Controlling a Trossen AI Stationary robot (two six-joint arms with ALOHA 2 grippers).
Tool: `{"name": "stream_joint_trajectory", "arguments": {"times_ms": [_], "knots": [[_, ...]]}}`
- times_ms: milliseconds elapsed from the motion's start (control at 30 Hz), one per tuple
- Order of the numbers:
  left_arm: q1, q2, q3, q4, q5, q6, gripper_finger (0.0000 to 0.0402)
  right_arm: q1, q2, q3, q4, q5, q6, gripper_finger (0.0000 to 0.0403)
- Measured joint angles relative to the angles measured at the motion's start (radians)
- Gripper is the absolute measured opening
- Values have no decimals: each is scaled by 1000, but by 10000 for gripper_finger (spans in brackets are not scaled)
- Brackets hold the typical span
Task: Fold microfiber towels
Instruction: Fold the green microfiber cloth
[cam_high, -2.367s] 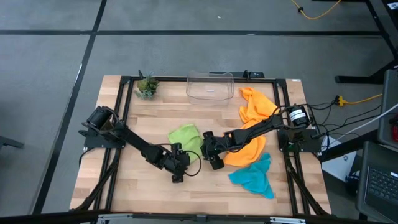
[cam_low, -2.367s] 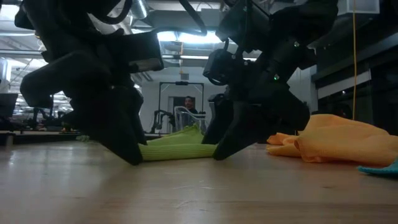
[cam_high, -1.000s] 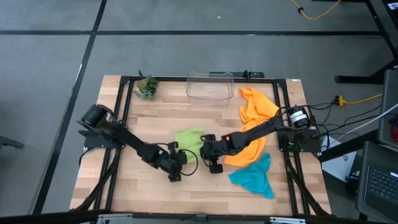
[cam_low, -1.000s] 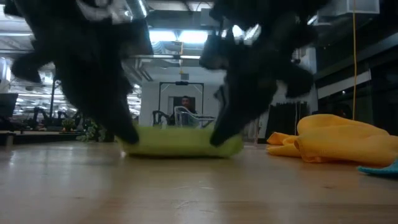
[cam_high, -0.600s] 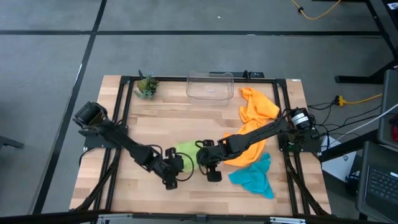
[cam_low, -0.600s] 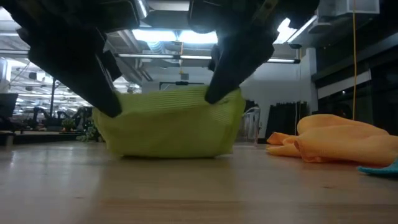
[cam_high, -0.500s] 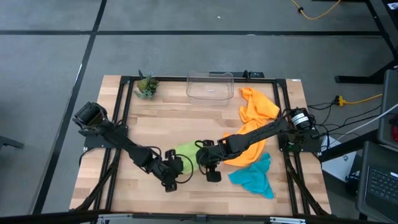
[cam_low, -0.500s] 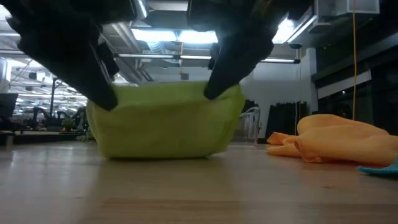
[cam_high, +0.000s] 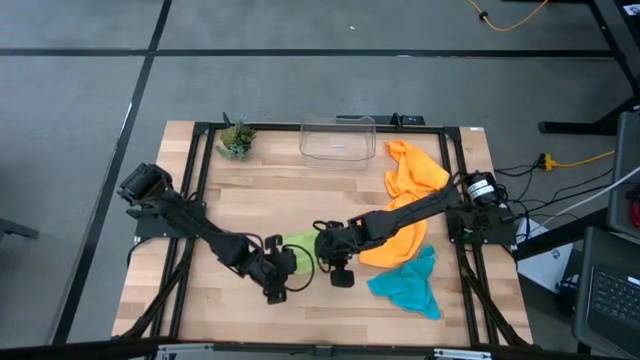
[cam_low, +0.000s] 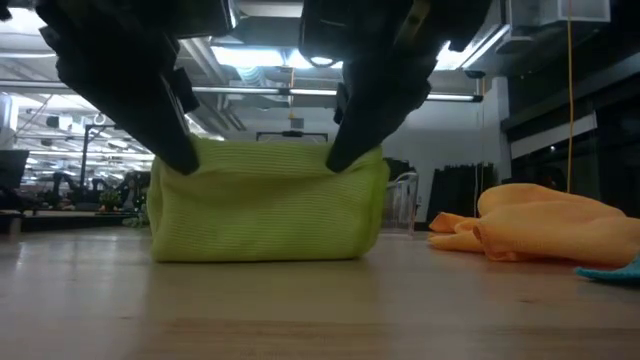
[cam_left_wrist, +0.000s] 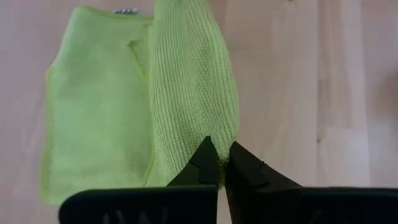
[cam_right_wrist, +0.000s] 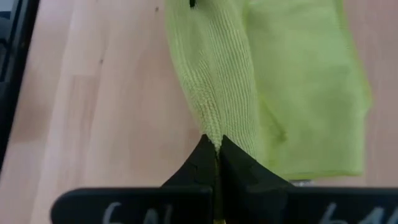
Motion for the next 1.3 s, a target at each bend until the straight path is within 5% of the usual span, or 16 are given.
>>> {"name": "stream_joint_trajectory", "arguments": {"times_ms": [633, 933, 1300], "knots": [[46, 0, 1, -109, -79, -44, 0, -99, 55, 2, 26, 4, -49, 14], [84, 9, 2, -157, -98, -44, 22, -116, 66, 2, 47, 107, -75, 22], [117, 57, 1, -176, -101, -45, 101, -124, 75, 2, 77, 201, -138, 140]]}}
